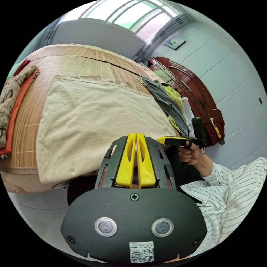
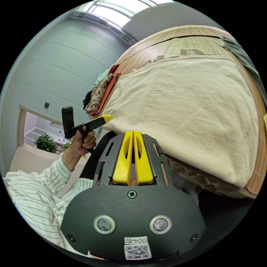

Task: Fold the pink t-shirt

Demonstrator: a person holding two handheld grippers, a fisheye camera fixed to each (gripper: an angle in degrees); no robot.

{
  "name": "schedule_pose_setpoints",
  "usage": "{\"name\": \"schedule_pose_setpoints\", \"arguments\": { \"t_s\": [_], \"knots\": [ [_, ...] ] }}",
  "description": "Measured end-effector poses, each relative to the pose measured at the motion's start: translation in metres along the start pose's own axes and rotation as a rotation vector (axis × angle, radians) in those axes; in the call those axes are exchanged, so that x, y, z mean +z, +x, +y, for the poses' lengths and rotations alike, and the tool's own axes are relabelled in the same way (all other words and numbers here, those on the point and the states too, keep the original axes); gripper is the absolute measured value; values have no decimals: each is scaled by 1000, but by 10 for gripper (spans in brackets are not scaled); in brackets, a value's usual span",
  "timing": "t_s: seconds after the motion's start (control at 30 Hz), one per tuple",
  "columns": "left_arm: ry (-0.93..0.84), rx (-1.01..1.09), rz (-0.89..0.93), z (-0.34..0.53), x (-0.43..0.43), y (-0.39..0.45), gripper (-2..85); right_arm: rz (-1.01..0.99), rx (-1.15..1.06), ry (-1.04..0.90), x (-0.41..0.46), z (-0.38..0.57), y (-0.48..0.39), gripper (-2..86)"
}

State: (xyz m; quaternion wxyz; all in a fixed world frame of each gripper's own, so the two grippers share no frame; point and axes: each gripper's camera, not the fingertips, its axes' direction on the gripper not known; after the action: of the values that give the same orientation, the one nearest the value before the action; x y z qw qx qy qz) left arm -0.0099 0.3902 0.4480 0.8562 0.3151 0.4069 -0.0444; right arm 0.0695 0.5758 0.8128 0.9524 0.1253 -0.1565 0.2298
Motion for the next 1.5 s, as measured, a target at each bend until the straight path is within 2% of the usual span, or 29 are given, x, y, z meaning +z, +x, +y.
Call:
{"name": "schedule_pose_setpoints", "arguments": {
  "t_s": [0.13, 0.3, 0.5, 0.6, 0.7, 0.87, 0.93, 1.0, 1.1, 1.17, 1.27, 1.33, 1.5],
  "knots": [
    [-82, 24, -124, 0, 39, 12, 5, 80, -42, -54, 27, -9, -16, -7],
    [-94, 51, -171, 3, 54, 24, 5, 129, -71, -34, 39, 5, -14, -8],
    [-73, 1, -42, 3, 58, 10, 7, 122, -62, 25, 16, 10, -20, -7],
    [-69, -1, -43, 4, 60, 12, 6, 186, 0, 54, 1, 23, -7, -7],
    [-67, -4, -43, 4, 57, 16, 6, 129, 39, 58, -7, 32, 9, -6],
    [-48, 45, -33, 12, 38, 41, 5, 250, -29, 94, -34, 49, -15, 14],
    [-82, 60, -58, 19, 36, 51, 5, 305, -38, 99, -42, 57, -19, 54],
    [-103, 43, -86, 23, 33, 50, 4, 293, 11, 118, -54, 66, -15, 79],
    [-41, -32, -99, 31, 9, 34, 4, 272, 255, 298, -104, 96, 15, 80],
    [3, -83, -110, 35, -7, 16, 3, 114, 495, 424, -146, 127, 64, 82],
    [46, -175, -116, 41, -22, -15, 2, -18, 653, 460, -172, 153, 110, 87],
    [83, -244, -99, 47, -26, -33, 1, -106, 691, 463, -176, 158, 127, 87],
    [125, -343, -80, 57, -29, -56, 1, -160, 743, 430, -169, 155, 150, 84]
  ]
}}
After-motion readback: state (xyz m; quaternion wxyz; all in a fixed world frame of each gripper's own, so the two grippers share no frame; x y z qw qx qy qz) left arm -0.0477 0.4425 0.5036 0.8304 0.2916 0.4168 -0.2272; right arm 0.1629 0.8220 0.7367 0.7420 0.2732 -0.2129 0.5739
